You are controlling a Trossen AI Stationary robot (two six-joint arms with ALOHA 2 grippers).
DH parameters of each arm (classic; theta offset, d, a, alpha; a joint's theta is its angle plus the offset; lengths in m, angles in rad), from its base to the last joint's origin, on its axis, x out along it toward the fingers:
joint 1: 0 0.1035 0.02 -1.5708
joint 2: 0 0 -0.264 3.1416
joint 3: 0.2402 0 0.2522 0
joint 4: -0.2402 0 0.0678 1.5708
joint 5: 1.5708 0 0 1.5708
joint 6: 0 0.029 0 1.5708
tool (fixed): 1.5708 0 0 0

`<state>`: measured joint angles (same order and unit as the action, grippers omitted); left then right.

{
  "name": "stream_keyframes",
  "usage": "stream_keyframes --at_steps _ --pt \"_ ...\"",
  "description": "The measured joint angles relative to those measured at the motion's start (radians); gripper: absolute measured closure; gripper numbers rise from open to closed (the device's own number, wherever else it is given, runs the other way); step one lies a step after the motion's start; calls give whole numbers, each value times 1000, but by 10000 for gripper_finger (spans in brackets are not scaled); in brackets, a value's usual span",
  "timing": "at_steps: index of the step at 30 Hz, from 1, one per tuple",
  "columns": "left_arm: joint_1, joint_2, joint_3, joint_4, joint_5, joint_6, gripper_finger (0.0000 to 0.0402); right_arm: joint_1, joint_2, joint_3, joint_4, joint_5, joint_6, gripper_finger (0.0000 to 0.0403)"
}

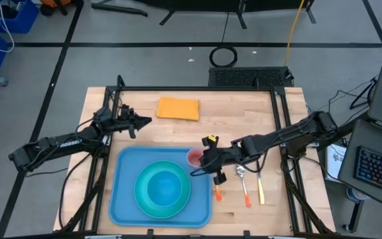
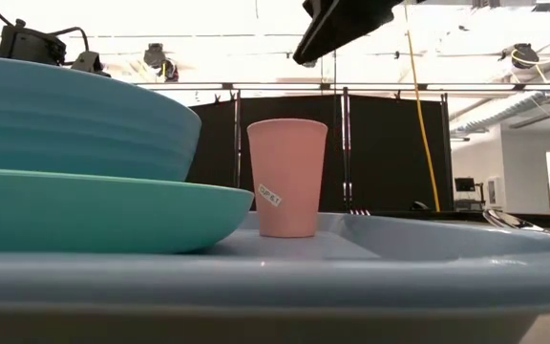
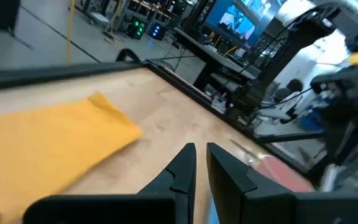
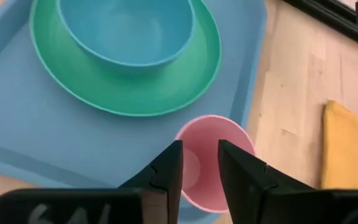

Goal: Set up tray
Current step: Put the yellow table napkin on top of the blue tray to the left of the green plate

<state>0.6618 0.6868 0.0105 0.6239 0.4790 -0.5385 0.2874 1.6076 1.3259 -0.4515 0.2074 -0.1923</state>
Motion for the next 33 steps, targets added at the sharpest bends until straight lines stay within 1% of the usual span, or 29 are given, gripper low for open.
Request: stream_keyframes --at_steps 3,8,13,16,19,21,23,26,29,31,33 --pt "-18 0 0 3 -3 -88 360 8 -27 -61 77 17 21 319" --pt "-29 0 0 56 -64 -92 360 35 -114 -198 241 83 23 329" --pt "-29 0 0 111 -152 -91 360 51 -209 -340 453 109 24 338" --pt "-29 0 0 128 -229 -88 360 55 -251 -424 588 107 25 342" --pt "-28 0 0 146 -353 -56 360 57 -280 -495 698 104 40 344" --pt "-28 0 0 162 -426 -36 360 56 -298 -527 718 104 59 344" --pt "-28 0 0 186 -474 -18 360 56 -307 -542 720 106 88 344" --pt "-28 0 2 268 -480 34 360 56 -311 -547 721 105 111 344" --pt "-29 0 32 302 -450 70 360 57 -311 -547 723 105 117 344" --pt "-30 0 64 289 -429 85 360 57 -311 -547 724 105 112 344" --pt "-36 0 100 235 -397 126 360 57 -310 -547 722 105 99 344"
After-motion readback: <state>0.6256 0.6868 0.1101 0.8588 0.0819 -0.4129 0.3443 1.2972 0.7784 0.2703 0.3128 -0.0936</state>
